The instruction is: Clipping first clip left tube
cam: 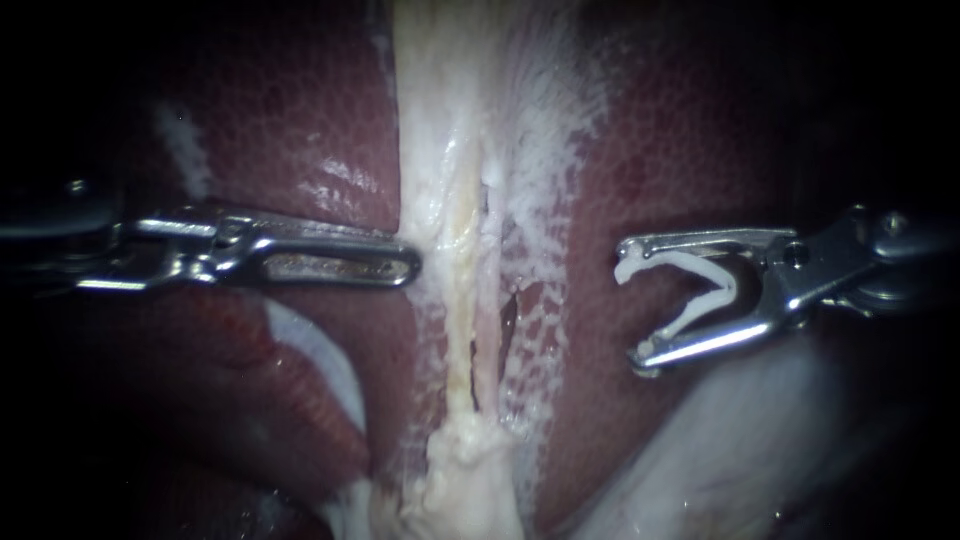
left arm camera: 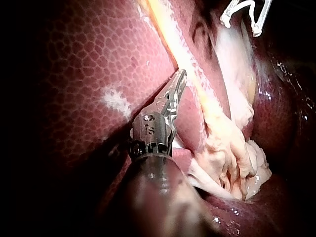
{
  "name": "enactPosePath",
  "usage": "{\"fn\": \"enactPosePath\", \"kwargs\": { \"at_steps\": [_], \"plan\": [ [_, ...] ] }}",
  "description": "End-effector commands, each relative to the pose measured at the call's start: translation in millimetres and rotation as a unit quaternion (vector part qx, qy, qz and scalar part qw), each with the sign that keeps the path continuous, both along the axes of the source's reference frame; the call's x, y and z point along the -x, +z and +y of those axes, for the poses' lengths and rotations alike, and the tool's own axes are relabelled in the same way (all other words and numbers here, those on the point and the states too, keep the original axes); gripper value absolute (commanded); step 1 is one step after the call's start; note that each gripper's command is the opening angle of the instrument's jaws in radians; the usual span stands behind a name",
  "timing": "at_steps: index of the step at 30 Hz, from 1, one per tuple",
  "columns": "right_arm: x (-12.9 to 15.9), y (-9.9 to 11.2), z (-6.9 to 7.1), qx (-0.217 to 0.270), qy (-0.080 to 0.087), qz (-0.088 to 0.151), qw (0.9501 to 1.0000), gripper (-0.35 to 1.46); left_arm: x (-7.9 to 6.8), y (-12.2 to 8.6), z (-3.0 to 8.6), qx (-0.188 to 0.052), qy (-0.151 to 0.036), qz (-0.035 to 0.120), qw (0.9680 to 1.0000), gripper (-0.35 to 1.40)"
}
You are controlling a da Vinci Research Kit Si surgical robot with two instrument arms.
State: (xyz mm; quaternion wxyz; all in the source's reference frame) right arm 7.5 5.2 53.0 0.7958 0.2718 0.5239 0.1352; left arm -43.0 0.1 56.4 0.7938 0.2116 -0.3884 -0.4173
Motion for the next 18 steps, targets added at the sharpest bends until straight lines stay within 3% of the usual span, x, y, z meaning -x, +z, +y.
{"fn": "enactPosePath", "kwargs": {
  "at_steps": [1, 5, 11, 18],
  "plan": [
    [0.0, 0.0, 0.0, 0.0, 0.0, 0.0, 1.0, 0.6, 0.0, 0.0, 0.0, 0.0, 0.0, 0.0, 1.0, -0.35],
    [-0.1, 0.0, -0.1, 0.0, 0.0, 0.0, 1.0, 0.6, -0.2, -0.5, 0.1, -0.001, 0.0, -0.001, 1.0, -0.35],
    [-0.8, 0.5, -0.7, 0.003, 0.002, -0.001, 1.0, 0.6, -1.9, -4.4, 1.1, -0.005, -0.004, -0.003, 1.0, -0.35],
    [-2.7, 2.1, -2.7, 0.004, -0.005, 0.002, 1.0, 0.6, -3.1, -7.2, 1.1, -0.003, -0.013, -0.009, 0.9999, -0.35]
  ]
}}
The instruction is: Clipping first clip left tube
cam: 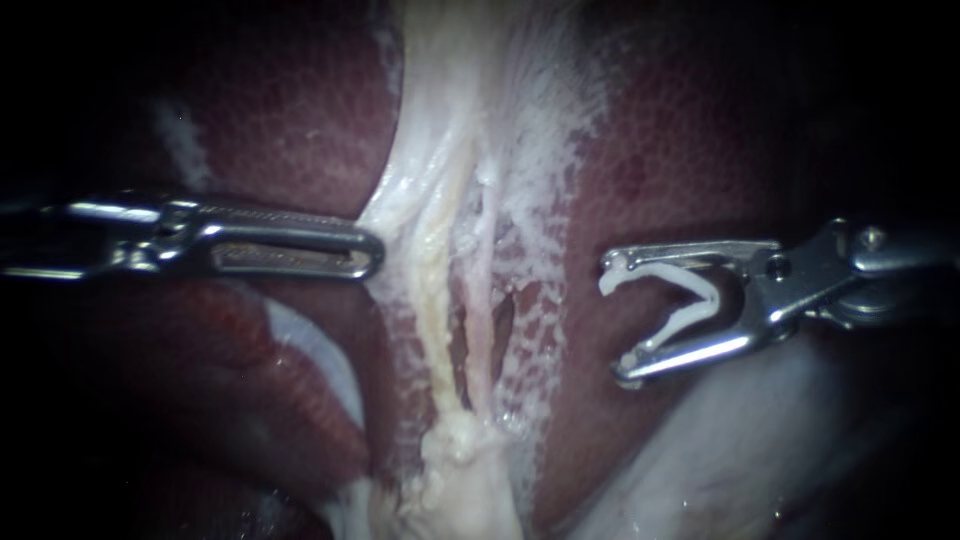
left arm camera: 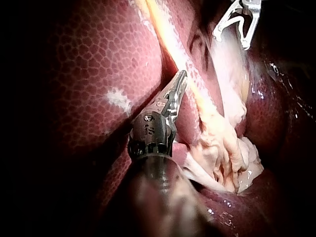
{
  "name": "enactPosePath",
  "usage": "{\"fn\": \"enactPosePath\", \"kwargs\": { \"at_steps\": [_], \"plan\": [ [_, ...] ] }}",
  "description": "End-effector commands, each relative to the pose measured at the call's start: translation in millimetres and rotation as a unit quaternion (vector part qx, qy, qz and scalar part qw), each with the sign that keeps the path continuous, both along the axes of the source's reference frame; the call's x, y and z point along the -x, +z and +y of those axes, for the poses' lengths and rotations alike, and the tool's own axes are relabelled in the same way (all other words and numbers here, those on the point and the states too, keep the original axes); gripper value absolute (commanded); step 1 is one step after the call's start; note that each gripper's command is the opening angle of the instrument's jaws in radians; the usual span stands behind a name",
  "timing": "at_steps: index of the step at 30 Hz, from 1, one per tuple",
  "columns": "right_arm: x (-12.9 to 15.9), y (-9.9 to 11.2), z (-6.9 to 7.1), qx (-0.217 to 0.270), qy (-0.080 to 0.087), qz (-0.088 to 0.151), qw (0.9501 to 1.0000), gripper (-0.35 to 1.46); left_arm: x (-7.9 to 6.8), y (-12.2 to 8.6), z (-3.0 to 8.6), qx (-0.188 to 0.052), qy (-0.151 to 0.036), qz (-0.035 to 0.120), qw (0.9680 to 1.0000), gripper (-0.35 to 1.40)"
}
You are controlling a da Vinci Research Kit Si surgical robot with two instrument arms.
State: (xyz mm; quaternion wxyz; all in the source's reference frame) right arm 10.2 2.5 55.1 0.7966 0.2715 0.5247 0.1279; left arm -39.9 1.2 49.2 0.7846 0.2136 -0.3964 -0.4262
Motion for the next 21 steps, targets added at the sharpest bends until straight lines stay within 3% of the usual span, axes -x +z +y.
{"fn": "enactPosePath", "kwargs": {
  "at_steps": [1, 10, 21],
  "plan": [
    [-0.3, 0.3, -0.4, -0.006, -0.001, -0.001, 1.0, 0.6, -0.1, -0.3, 0.0, 0.001, -0.002, -0.001, 1.0, -0.35],
    [-4.0, 3.2, -4.1, -0.029, -0.013, -0.001, 0.9995, 0.6, -0.2, -1.4, -0.2, 0.001, -0.004, -0.004, 1.0, -0.35],
    [-8.2, 5.6, -6.1, -0.043, -0.014, -0.005, 0.999, 0.6, 0.2, -2.2, -0.7, 0.001, -0.004, -0.003, 1.0, -0.35]
  ]
}}
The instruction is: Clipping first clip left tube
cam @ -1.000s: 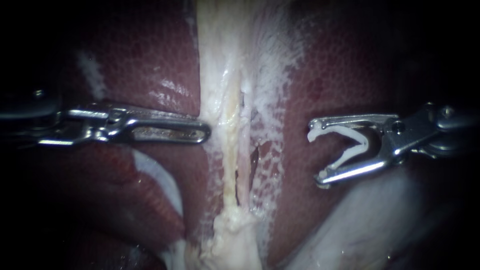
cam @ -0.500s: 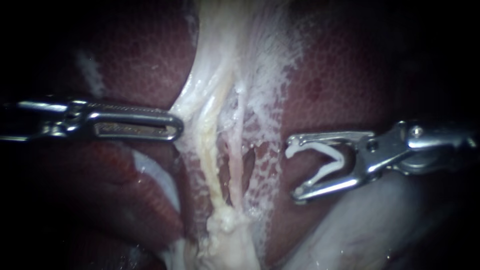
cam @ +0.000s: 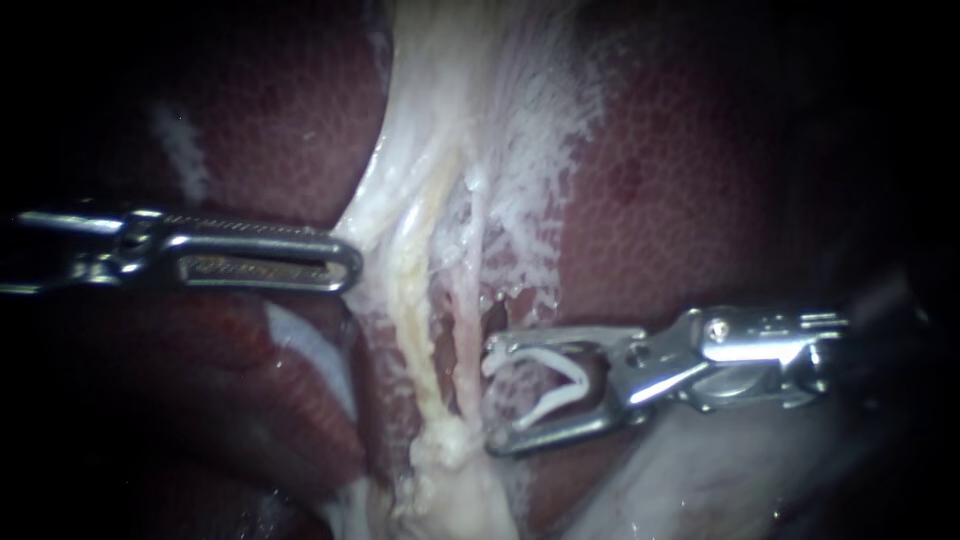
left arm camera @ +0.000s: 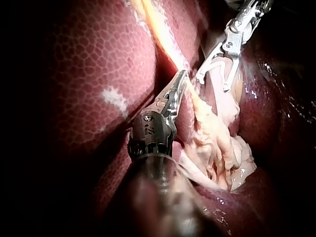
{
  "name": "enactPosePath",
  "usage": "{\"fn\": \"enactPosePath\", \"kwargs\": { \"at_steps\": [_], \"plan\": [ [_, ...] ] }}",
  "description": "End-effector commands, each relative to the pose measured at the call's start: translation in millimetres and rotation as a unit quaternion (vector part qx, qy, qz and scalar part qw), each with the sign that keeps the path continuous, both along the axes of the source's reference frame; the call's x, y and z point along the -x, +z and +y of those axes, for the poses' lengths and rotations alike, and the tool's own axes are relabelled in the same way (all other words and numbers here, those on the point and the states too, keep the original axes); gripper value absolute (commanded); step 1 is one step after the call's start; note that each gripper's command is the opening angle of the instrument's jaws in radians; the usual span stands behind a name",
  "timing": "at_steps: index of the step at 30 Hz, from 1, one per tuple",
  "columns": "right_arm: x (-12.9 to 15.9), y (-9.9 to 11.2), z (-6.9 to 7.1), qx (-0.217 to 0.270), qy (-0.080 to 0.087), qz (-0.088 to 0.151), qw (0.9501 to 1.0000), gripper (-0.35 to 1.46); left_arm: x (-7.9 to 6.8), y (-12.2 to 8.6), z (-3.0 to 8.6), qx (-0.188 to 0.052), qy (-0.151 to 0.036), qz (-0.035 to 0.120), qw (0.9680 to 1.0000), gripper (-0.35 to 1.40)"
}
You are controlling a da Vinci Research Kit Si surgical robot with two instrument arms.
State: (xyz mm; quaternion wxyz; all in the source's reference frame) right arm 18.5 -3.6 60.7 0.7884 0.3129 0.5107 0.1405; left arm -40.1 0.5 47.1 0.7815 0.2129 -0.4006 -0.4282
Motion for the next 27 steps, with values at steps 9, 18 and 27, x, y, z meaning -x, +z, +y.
{"fn": "enactPosePath", "kwargs": {
  "at_steps": [9, 18, 27],
  "plan": [
    [-1.8, 2.1, -0.7, 0.004, 0.001, -0.003, 1.0, 0.58, 0.2, -0.4, -0.2, 0.0, 0.0, 0.001, 1.0, -0.35],
    [-2.6, 3.8, -0.8, 0.007, 0.002, -0.004, 1.0, 0.58, 0.2, -0.6, -0.3, 0.0, 0.0, 0.001, 1.0, -0.35],
    [-4.3, 4.9, -1.7, -0.003, -0.008, -0.002, 1.0, 0.59, 0.3, -0.5, -0.3, 0.0, -0.001, 0.001, 1.0, -0.35]
  ]
}}
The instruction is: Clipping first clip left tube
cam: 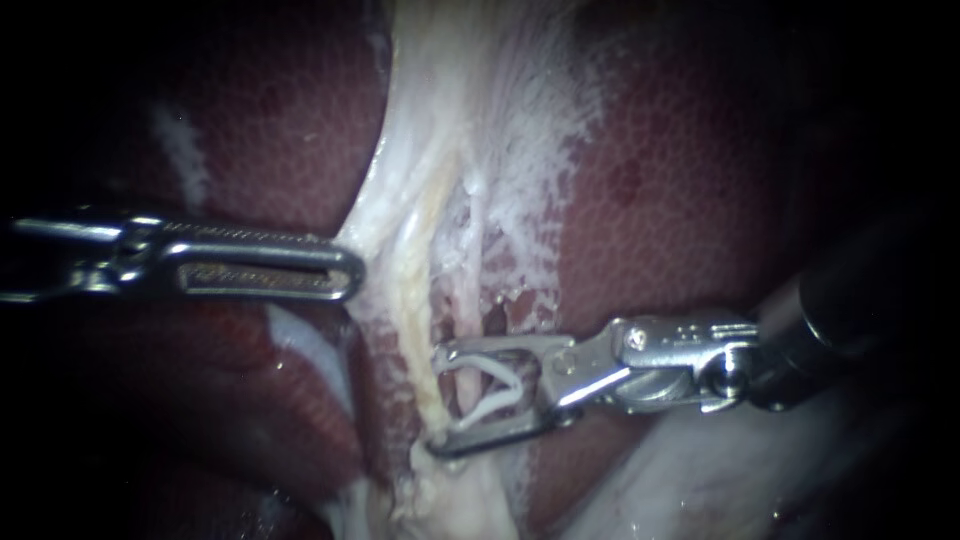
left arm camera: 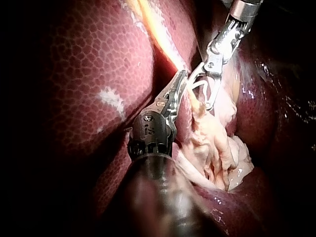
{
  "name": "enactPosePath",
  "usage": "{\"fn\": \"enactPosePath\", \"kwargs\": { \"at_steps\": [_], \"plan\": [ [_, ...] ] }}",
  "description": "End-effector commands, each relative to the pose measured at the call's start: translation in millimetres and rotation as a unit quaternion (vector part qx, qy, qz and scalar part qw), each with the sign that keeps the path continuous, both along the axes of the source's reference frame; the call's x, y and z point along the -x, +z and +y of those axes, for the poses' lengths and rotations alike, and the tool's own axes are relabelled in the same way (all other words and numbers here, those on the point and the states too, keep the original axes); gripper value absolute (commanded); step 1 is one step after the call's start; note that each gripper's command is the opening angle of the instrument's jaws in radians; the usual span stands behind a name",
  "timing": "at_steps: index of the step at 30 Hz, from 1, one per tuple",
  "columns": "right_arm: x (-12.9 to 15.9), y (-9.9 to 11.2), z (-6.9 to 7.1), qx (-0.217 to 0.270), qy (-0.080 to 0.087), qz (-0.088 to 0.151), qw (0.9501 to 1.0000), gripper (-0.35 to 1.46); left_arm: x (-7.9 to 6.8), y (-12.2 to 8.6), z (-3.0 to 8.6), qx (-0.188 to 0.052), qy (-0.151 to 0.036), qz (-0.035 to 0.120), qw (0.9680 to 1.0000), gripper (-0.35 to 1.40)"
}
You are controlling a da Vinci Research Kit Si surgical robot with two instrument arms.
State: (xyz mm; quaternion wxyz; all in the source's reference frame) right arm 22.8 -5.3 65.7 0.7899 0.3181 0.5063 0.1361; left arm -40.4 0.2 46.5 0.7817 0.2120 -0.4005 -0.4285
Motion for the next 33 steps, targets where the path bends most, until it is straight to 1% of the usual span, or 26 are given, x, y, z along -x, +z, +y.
{"fn": "enactPosePath", "kwargs": {
  "at_steps": [1, 3, 8, 16, 25, 28, 30, 31, 32, 33],
  "plan": [
    [-0.2, -0.2, -0.1, -0.005, -0.004, 0.002, 1.0, 0.59, 0.0, 0.1, 0.0, 0.0, 0.0, 0.0, 1.0, -0.35],
    [-0.4, -0.5, -0.4, -0.013, -0.013, 0.005, 0.9998, 0.59, 0.0, 0.1, 0.0, 0.0, 0.0, 0.0, 1.0, -0.35],
    [-1.1, -1.2, -0.8, -0.029, -0.029, 0.009, 0.9991, 0.58, 0.0, 0.1, 0.0, 0.0, 0.0, 0.0, 1.0, -0.35],
    [-2.1, -1.3, -0.8, -0.04, -0.057, 0.02, 0.9974, 0.53, 0.0, 0.1, -0.1, 0.0, 0.0, 0.0, 1.0, -0.35],
    [-3.4, -1.0, -0.4, -0.041, -0.057, 0.018, 0.9974, 0.51, 0.1, 0.2, -0.1, 0.0, 0.0, 0.0, 1.0, -0.35],
    [-3.5, -0.9, -0.3, -0.04, -0.054, 0.016, 0.9976, 0.47, 0.1, 0.2, -0.1, 0.001, 0.0, 0.001, 1.0, -0.35],
    [-3.5, -0.7, -0.1, -0.039, -0.051, 0.015, 0.9978, 0.38, 0.1, 0.2, -0.1, 0.001, 0.0, 0.001, 1.0, -0.35],
    [-3.4, -0.6, 0.0, -0.038, -0.049, 0.015, 0.9979, 0.3, 0.2, 0.2, -0.1, 0.001, 0.0, 0.001, 1.0, -0.35],
    [-3.3, -0.4, 0.1, -0.038, -0.05, 0.015, 0.9979, 0.17, 0.2, 0.3, -0.2, 0.001, 0.0, 0.001, 1.0, -0.35],
    [-3.1, -0.2, 0.2, -0.038, -0.05, 0.015, 0.9979, -0.02, 0.2, 0.3, -0.2, 0.001, 0.0, 0.001, 1.0, -0.35]
  ]
}}
